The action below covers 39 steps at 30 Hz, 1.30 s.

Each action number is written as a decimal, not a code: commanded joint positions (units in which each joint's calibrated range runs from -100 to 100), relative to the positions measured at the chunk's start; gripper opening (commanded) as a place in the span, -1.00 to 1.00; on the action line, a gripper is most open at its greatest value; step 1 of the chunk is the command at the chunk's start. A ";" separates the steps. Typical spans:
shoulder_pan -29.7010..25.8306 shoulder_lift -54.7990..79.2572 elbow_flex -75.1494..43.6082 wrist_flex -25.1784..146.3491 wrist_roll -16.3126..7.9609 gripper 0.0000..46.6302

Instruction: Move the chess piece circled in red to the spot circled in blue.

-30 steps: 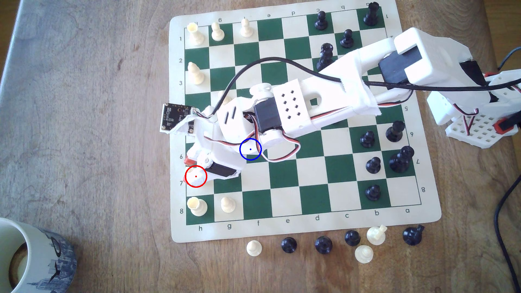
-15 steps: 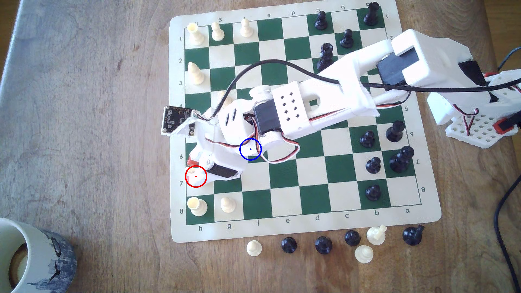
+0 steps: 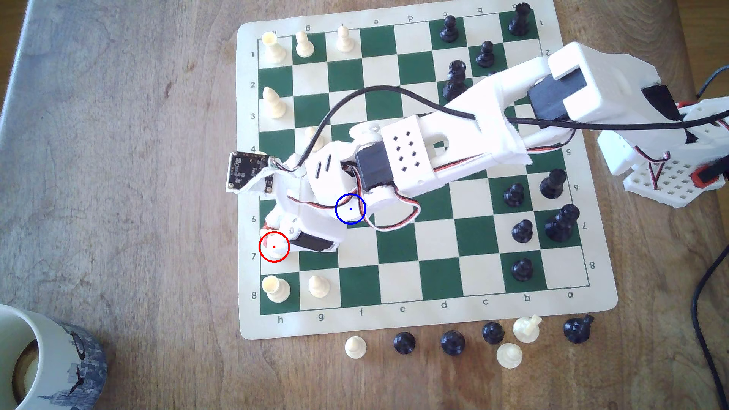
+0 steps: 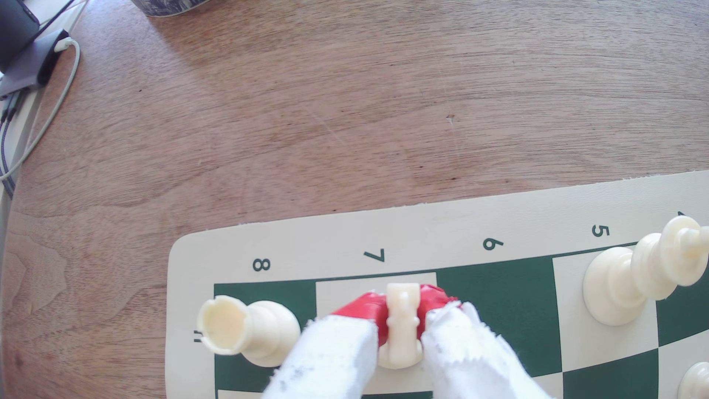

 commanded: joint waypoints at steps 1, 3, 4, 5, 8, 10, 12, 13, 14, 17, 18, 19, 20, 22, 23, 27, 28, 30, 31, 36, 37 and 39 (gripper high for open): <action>1.15 -9.82 -4.56 -0.47 -0.10 -0.99; 1.30 -13.98 -1.02 -0.39 -0.10 -0.99; 1.15 -16.61 1.43 -0.39 0.10 -0.99; 0.91 -21.19 6.05 -0.39 0.15 -0.99; 0.99 -27.14 12.85 -0.72 0.29 -0.99; 1.69 -32.23 19.92 -1.54 0.29 -0.99; 2.01 -34.78 24.36 -2.11 0.78 -0.99; 2.09 -36.14 26.72 -2.19 1.32 -0.99; 2.01 -39.36 32.52 -3.26 2.39 -0.99; 1.46 -43.18 38.33 -3.75 3.27 -0.99; 1.30 -44.37 39.87 -3.91 3.42 -0.99; 1.23 -46.66 42.68 -4.00 3.57 -0.99; 1.23 -47.85 44.22 -4.00 3.66 -0.99; 1.23 -49.38 46.85 -4.00 4.00 -0.99; 0.99 -50.82 49.84 -4.08 4.59 -0.99; 0.60 -52.60 56.82 -6.53 5.13 -0.99; 0.68 -52.43 57.82 -7.27 5.23 -0.99; 0.76 -51.42 59.36 -9.24 5.37 -0.99; 0.83 -50.82 59.81 -10.06 5.37 -0.99; 0.91 -46.83 60.36 -14.48 5.37 -0.99; 0.91 -46.24 60.27 -14.89 5.37 -0.99; 0.99 -44.96 60.18 -15.63 5.37 -0.99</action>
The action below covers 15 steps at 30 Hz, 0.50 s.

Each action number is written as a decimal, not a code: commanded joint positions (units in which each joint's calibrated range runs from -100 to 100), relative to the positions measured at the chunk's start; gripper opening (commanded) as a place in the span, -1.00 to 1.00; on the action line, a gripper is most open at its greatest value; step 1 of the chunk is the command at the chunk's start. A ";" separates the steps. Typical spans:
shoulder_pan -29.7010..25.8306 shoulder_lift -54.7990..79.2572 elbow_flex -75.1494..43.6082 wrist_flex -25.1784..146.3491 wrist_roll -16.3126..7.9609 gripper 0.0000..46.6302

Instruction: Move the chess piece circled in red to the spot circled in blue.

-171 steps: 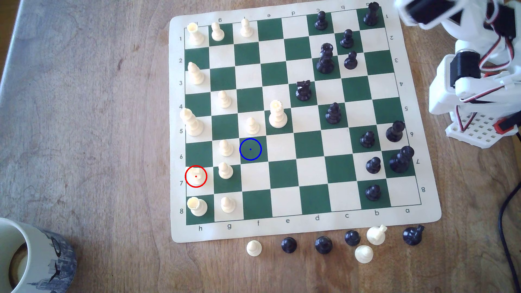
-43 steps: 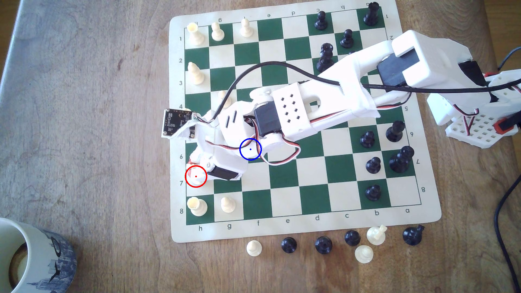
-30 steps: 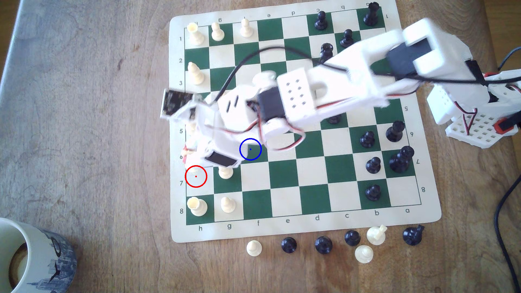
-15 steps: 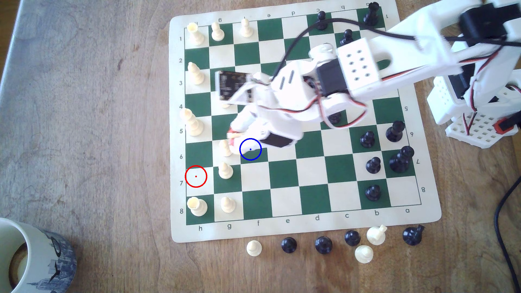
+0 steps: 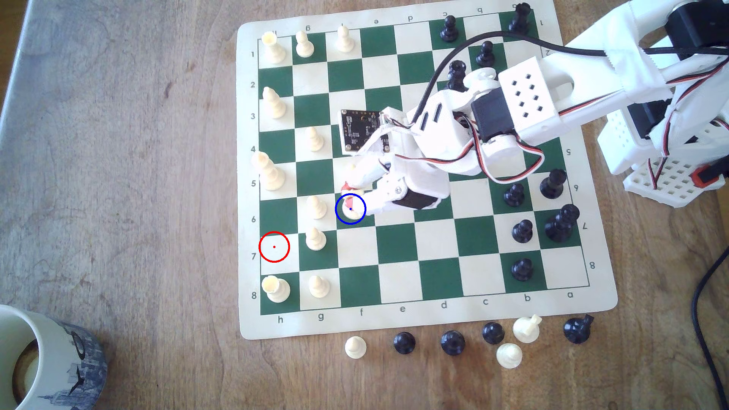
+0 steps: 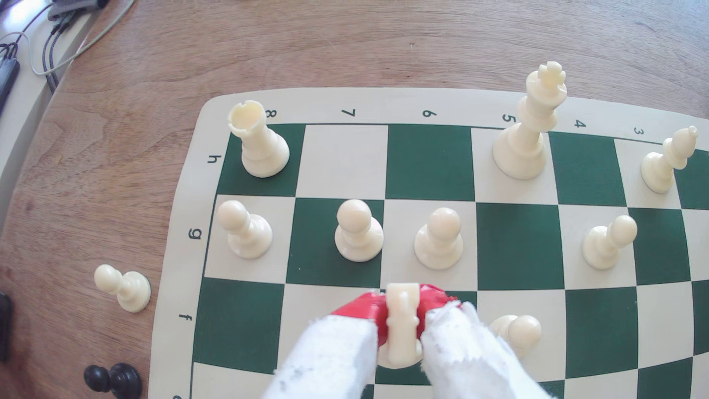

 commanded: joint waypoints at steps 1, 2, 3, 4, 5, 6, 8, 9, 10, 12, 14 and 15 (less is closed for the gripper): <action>0.26 1.30 -1.19 -3.05 0.10 -0.99; 0.41 2.91 -1.19 -4.20 0.20 -0.99; 0.57 3.76 -1.19 -4.77 0.29 -0.99; 0.81 4.61 -1.19 -5.43 0.29 -0.99; 0.96 5.37 -1.28 -5.92 0.29 -0.99; 1.43 6.39 -1.55 -6.65 0.44 -0.99; 1.74 7.07 -1.73 -7.06 0.54 -0.99; 1.82 7.15 -1.73 -7.15 0.59 -0.99; 1.82 7.32 -1.82 -7.23 0.59 -0.99; 1.90 7.66 -1.91 -7.39 0.73 -0.99; 1.82 8.17 -2.00 -7.97 0.73 -0.99; 1.82 8.94 -2.55 -8.21 0.73 -0.99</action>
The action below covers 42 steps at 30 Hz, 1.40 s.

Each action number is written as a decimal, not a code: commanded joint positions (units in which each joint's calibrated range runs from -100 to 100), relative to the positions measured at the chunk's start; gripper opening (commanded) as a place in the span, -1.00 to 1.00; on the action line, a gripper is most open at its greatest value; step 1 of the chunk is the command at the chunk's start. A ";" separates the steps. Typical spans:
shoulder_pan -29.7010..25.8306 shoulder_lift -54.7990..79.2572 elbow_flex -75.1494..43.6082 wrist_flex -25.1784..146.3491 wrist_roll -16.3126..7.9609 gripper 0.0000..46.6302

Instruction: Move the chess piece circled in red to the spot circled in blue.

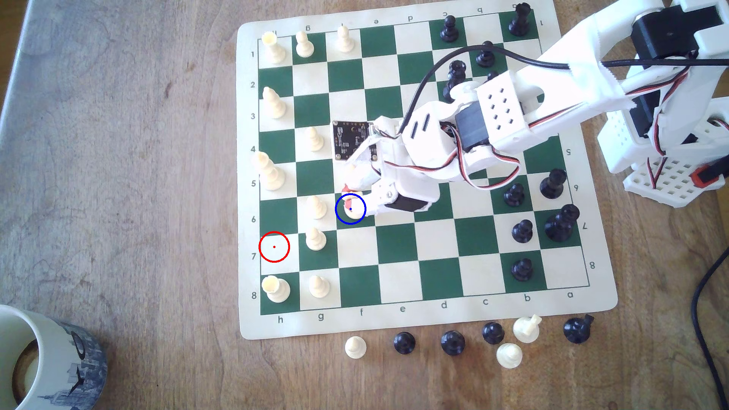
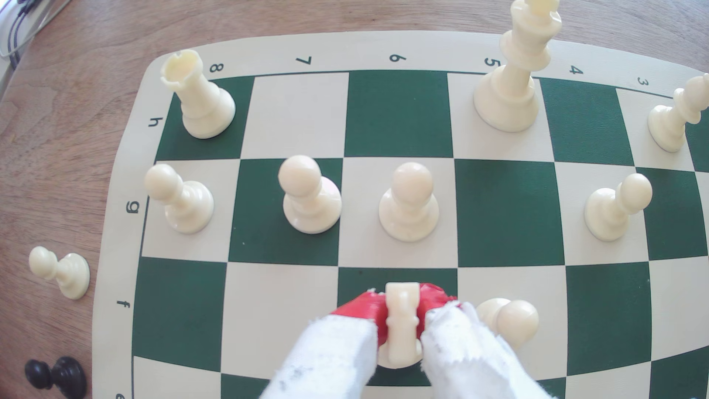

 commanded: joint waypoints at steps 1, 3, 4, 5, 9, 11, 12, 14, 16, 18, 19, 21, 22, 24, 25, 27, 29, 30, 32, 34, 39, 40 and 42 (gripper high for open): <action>0.20 -0.02 -2.91 -1.84 0.20 -0.99; 0.20 0.91 -3.64 -2.08 0.20 -0.99; 0.36 1.93 -4.54 -2.25 0.24 -0.99; 0.43 2.35 -5.00 -2.25 0.24 -0.99; 0.43 2.95 -5.45 -2.25 0.34 -0.99; 0.43 2.78 -5.45 -2.08 0.44 -0.91; 0.43 2.52 -5.27 -1.92 0.44 -0.91; 0.43 1.25 -4.91 -0.61 0.59 -0.80; 0.36 -0.11 -4.45 0.86 0.78 -0.73; 0.51 -2.74 -3.46 2.26 0.83 -0.58; 0.59 -3.59 -3.36 2.99 0.83 -0.56; 0.83 -5.45 -3.36 4.39 0.78 -0.52; 0.90 -7.15 -3.46 6.02 0.68 -0.48; 0.98 -8.85 -3.64 8.07 0.59 -0.46; 0.90 -9.87 -3.64 9.14 0.54 -0.45; 0.51 -12.76 -3.64 12.74 0.49 -0.43; 0.12 -14.96 -3.64 16.18 0.44 -0.42; -0.35 -16.66 -3.64 19.37 0.39 -0.40; -1.05 -18.95 -3.36 22.81 0.15 -0.39; -1.99 -21.84 -2.64 25.35 -0.05 -0.39; -3.40 -33.81 8.97 21.99 -0.24 -0.55; -2.85 -36.86 14.31 18.55 0.00 -0.70; -2.22 -39.50 18.76 15.36 0.10 -0.81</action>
